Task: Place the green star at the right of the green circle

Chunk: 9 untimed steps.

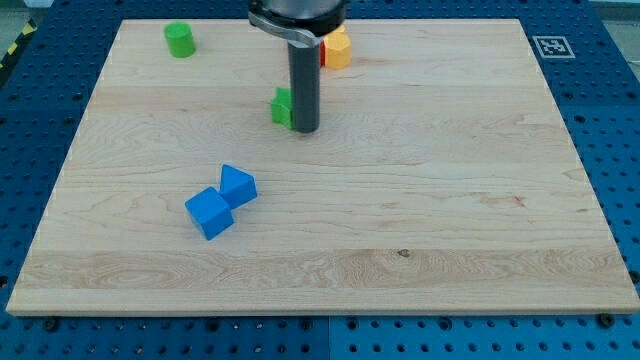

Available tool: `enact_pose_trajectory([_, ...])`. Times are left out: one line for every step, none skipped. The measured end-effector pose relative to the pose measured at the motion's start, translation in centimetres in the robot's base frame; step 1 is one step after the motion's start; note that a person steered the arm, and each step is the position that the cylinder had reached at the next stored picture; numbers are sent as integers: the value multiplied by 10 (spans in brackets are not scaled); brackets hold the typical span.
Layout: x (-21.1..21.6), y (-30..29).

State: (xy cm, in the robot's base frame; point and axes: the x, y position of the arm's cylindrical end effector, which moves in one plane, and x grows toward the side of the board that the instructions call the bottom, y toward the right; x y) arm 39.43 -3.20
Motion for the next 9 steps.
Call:
enact_pose_trajectory([-26, -25])
enact_pose_trajectory([-63, -48])
enact_pose_trajectory([-85, -68])
enact_pose_trajectory([-89, -90])
enact_pose_trajectory([-70, -97])
enact_pose_trajectory([-82, -108])
enact_pose_trajectory([-109, -115])
enact_pose_trajectory([-104, -115])
enact_pose_trajectory([-95, -112])
